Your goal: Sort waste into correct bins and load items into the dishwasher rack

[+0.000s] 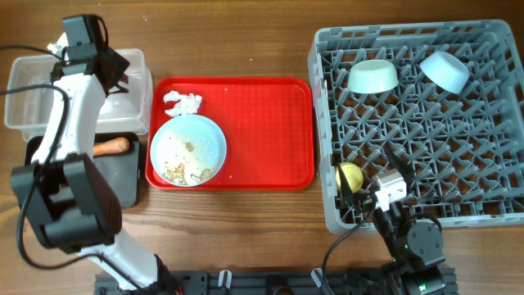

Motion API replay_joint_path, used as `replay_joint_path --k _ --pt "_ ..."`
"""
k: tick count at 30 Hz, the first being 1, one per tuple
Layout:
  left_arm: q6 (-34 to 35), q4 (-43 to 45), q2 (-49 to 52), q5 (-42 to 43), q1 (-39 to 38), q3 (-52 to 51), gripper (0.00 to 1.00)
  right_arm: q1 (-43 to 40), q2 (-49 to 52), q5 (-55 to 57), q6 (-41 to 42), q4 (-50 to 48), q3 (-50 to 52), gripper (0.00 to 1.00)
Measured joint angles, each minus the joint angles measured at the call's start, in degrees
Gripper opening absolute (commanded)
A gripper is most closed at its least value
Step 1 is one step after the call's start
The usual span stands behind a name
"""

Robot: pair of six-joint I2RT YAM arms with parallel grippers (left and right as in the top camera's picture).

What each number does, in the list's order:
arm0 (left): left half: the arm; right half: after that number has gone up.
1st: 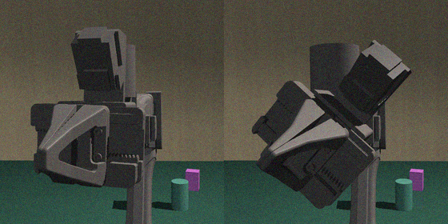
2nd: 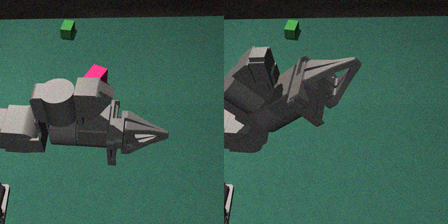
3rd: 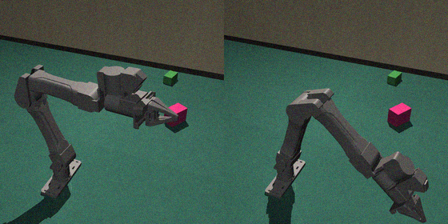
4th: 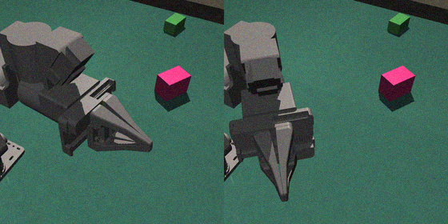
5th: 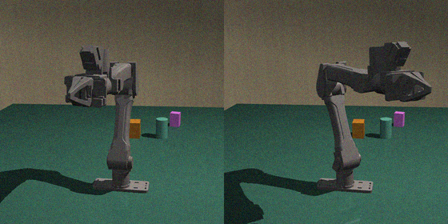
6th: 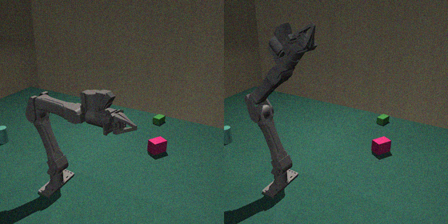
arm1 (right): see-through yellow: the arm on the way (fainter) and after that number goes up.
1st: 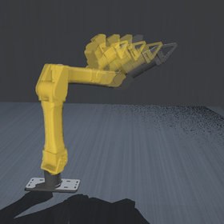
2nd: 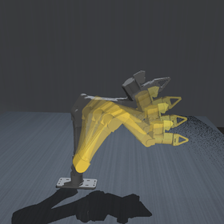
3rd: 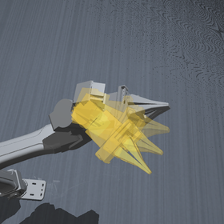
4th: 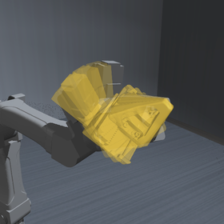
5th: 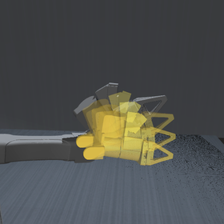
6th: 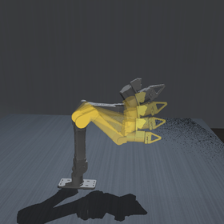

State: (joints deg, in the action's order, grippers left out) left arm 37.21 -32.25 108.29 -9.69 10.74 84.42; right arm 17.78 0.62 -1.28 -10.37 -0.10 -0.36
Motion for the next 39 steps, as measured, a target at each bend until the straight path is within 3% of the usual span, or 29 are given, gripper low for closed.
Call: replay_joint_path --k 7,12,16,17,18,19,26,31,32,34,36,39 --pt "-2.86 -1.66 -2.86 11.15 -4.46 -0.17 0.75 0.0 0.0 0.0 0.0 0.0 0.0 1.0" --pt "-11.69 -4.04 -2.43 2.82 -18.03 -0.04 0.75 0.0 0.0 0.0 0.0 0.0 0.0 1.0" --pt "-14.53 -4.5 4.15 -2.8 -21.73 -0.02 0.7 0.0 0.0 0.0 0.0 0.0 0.0 1.0" --pt "-14.73 -5.33 6.88 -3.93 -21.51 -0.04 0.64 0.0 0.0 0.0 0.0 0.0 0.0 1.0" --pt "-14.75 -5.79 9.01 -4.59 -21.24 -0.09 0.49 0.0 0.0 0.0 0.0 0.0 0.0 1.0" --pt "-14.64 -6.03 10.14 -4.98 -21.11 -0.26 0.04 0.0 0.0 0.0 0.0 0.0 0.0 1.0" --pt "-15.02 -9.33 9.29 -1.09 -20.41 5.42 0.04 0.0 0.0 0.0 0.0 0.0 0.0 1.0" --pt "-11.69 -11.3 0.2 2.14 -15.06 10.49 0.04 0.0 0.0 0.0 0.0 0.0 0.0 1.0" --pt "-10.93 -11.72 -0.87 1.99 -13.57 10.75 0.09 0.0 0.0 0.0 0.0 0.0 0.0 1.0" --pt "-9.35 -12.11 -2.4 1.4 -8.39 11.08 0.55 0.0 0.0 0.0 0.0 0.0 0.0 1.0" --pt "-8.13 -12.07 -1.66 0.94 -2.36 11.13 0.71 0.0 0.0 0.0 0.0 0.0 0.0 1.0" --pt "-8.66 -13.05 0.52 1.9 0.59 11.08 0.77 0.0 0.0 0.0 0.0 0.0 0.0 1.0"
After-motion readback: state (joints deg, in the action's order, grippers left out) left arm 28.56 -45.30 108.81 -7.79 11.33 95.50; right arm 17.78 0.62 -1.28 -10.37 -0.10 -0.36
